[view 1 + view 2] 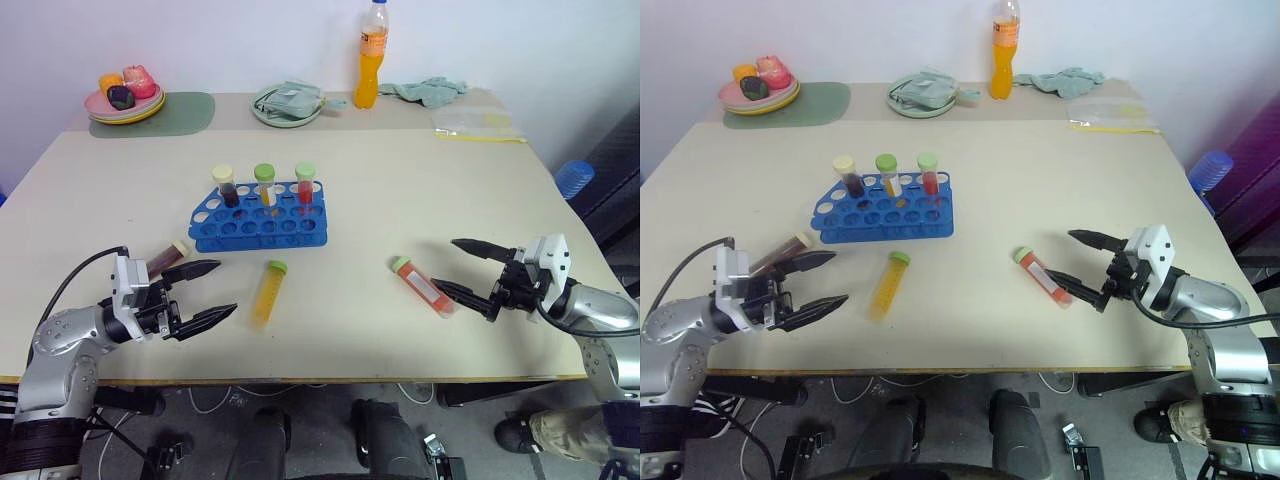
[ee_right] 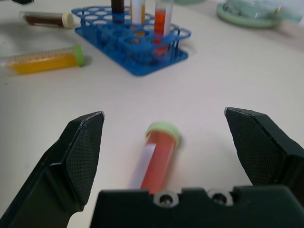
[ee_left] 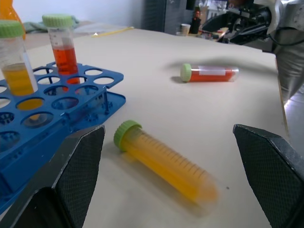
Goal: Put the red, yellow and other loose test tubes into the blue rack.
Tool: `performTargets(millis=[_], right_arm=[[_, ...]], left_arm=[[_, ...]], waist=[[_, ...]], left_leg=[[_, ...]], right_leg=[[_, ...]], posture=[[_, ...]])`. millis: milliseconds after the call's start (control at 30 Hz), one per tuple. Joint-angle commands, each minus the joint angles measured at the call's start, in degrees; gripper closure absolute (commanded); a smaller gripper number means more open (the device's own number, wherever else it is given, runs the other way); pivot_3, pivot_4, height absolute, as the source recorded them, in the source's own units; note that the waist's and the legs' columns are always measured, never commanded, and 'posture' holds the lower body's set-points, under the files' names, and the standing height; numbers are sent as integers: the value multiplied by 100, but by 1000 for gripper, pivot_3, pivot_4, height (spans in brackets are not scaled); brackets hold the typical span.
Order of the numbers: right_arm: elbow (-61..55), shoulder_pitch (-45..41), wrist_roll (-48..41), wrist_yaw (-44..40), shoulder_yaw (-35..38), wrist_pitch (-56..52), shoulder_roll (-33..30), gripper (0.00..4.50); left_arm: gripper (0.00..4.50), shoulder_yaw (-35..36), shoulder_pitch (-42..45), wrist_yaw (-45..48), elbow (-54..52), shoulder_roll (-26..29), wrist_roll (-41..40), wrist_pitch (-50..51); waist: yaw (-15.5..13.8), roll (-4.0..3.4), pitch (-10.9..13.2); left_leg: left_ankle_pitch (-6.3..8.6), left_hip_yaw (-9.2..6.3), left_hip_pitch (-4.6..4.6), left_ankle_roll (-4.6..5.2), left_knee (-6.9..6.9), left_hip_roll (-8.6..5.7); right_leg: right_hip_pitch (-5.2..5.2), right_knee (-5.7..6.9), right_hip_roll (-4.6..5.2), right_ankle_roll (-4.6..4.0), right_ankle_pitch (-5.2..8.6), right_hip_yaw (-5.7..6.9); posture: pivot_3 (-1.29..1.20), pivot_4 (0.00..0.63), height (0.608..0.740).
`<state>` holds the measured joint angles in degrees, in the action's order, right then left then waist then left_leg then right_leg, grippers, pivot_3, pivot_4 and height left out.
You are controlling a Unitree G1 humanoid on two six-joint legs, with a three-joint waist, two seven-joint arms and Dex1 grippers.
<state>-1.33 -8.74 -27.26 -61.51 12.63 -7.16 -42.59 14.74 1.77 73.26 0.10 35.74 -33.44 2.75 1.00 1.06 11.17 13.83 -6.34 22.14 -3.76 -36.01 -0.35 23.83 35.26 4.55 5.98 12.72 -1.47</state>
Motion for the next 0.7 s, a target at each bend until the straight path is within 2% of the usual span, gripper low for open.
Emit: performTargets(millis=[33,167,367,700], right_arm=[[98,-244,-32,-81,101,24,-118,0],[350,-525,84,-120,4,85,-104,0],[466,-1052,96,-6,-12,-379,-199,0],[-310,-2062,74,1026,-517,-2911,-396,0]], left_arm=[[49,46,-64,-96,-178,-31,11,-156],[49,108,-155,-272,-186,-129,51,-323],[49,25,-163,-482,-369,-257,39,-386],[49,-276,-20,-654,-554,-401,64,-363]], waist=[[-4,0,0],[-8,0,0],[-11,-1,1],[-15,-3,1]], left_leg=[[0,-1,0,0,0,0],[0,0,-1,0,-1,0],[0,-1,-1,0,-2,0],[0,-2,2,0,0,-1]], right_leg=[[0,0,0,0,0,0],[-4,-1,0,0,0,0],[-4,-1,0,0,0,0],[-1,-1,1,-1,0,0]], posture=[[0,150,740],[0,150,740],[0,150,740],[0,150,740]])
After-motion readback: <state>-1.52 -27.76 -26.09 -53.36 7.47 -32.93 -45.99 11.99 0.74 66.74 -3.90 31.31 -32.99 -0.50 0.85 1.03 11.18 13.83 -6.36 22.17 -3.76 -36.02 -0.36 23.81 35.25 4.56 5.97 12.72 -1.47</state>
